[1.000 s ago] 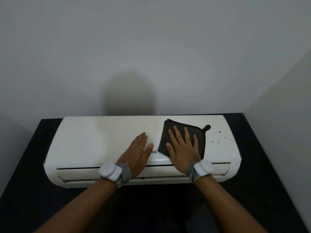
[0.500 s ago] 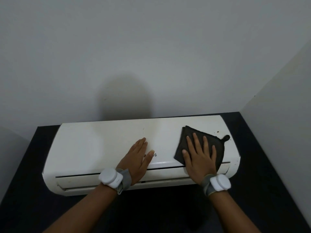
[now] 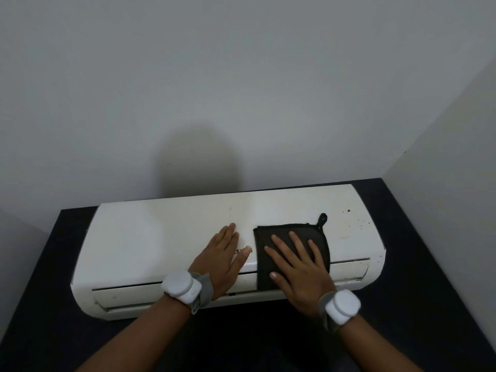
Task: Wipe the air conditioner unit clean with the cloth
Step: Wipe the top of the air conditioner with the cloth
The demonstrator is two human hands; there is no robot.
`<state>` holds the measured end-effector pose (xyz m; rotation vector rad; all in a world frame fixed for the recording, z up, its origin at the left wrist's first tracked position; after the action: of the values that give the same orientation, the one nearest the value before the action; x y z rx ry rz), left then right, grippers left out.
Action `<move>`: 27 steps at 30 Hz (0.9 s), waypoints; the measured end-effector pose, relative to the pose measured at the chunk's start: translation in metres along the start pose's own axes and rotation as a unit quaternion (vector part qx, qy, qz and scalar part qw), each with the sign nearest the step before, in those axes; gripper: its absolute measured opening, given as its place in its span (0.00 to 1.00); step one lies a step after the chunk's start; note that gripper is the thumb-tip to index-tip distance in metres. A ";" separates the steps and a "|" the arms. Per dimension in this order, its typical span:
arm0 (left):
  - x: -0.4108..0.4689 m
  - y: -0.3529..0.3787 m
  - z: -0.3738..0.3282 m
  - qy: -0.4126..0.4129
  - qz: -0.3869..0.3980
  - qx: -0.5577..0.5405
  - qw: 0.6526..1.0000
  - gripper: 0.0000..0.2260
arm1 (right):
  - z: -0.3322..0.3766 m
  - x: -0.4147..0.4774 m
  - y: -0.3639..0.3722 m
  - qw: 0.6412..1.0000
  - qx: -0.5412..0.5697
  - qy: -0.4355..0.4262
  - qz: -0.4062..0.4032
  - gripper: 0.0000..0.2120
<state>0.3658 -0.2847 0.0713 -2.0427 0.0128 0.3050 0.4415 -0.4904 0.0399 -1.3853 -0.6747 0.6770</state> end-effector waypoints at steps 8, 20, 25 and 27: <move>-0.002 -0.001 -0.002 0.002 -0.003 0.009 1.000 0.31 | -0.014 0.021 -0.019 0.983 0.076 0.165 -0.001 0.21; 0.002 0.001 -0.001 -0.016 0.010 -0.005 1.000 0.37 | 0.039 0.055 -0.012 0.999 0.014 0.033 -0.014 0.24; 0.001 -0.001 -0.001 -0.011 0.005 0.004 1.000 0.34 | 0.023 0.078 -0.012 0.999 0.032 0.008 0.013 0.26; 0.001 -0.002 -0.001 -0.010 0.005 0.009 1.000 0.32 | 0.016 0.091 -0.011 0.999 0.039 0.012 0.022 0.27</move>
<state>0.3672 -0.2847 0.0731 -2.0225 0.0128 0.3293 0.4881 -0.4117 0.0550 -1.3371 -0.5944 0.7128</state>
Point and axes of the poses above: each hand's wrist, its own x-axis towards the middle knuckle, its own y-axis out of the palm, z = x × y, the point moved 2 cm from there along x, towards the middle knuckle, and after that the axes turned 2 degrees about y, right-handed, at the moved point
